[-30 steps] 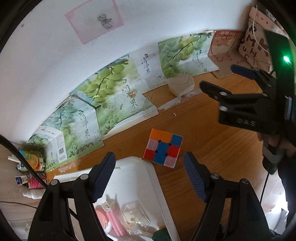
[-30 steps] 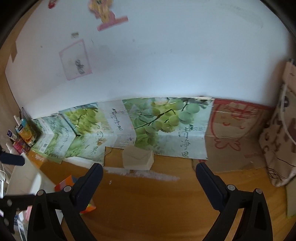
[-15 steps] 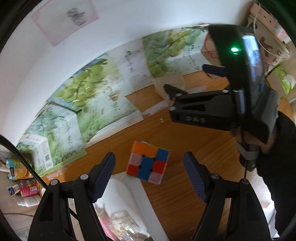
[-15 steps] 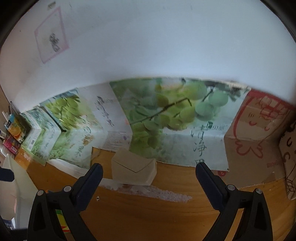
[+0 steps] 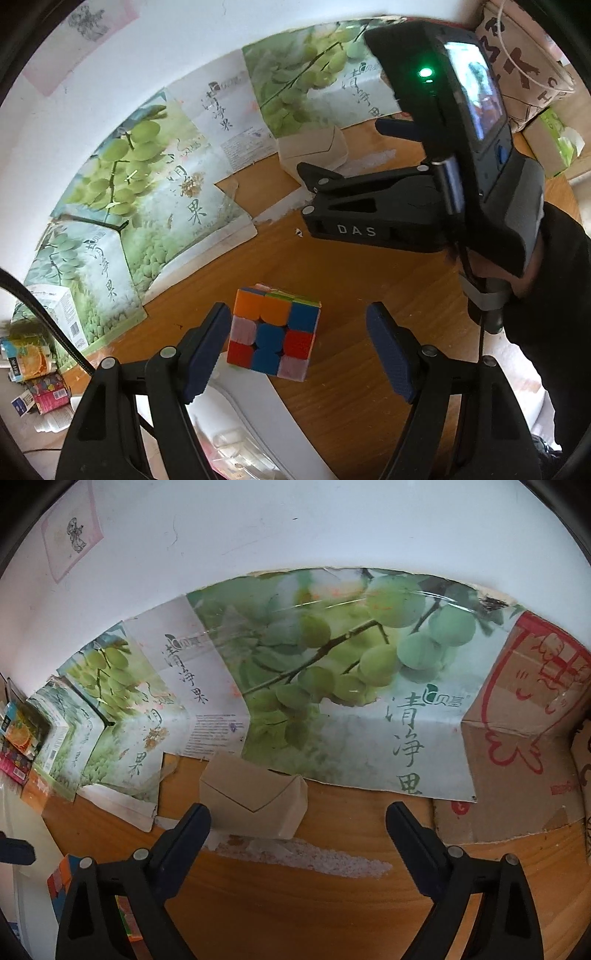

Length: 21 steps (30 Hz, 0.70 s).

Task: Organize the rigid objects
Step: 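Grasp the Rubik's cube with the left gripper while the right gripper grasps the beige box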

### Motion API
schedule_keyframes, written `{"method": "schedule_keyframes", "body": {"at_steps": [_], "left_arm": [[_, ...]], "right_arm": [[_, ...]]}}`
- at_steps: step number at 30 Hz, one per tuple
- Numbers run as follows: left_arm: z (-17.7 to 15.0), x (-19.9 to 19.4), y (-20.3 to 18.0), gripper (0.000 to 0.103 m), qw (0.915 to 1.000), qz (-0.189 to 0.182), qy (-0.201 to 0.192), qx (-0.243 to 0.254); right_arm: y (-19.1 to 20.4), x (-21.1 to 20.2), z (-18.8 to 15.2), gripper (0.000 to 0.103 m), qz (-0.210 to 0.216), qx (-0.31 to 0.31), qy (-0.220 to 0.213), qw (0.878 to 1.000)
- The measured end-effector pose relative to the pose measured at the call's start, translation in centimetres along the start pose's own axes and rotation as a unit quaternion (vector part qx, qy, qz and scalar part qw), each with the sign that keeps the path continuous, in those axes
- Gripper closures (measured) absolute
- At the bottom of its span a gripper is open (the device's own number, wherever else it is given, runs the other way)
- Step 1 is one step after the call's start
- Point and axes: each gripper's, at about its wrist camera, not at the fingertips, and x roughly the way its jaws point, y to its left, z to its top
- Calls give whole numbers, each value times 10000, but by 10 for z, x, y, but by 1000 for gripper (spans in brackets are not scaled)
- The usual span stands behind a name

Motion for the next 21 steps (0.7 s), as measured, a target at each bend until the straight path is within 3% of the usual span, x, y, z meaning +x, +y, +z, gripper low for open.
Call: {"method": "schedule_keyframes", "body": {"at_steps": [11, 17, 21], "left_arm": [[4, 19, 5, 24, 9996, -145, 248, -78], [7, 25, 11, 24, 9990, -123, 402, -156], [9, 34, 17, 26, 9983, -106, 509, -263]], "right_arm": [[29, 20, 2, 9, -216, -431, 89, 9988], [43, 26, 6, 25, -226, -439, 28, 9988], [30, 14, 7, 41, -238, -375, 46, 9990]]}}
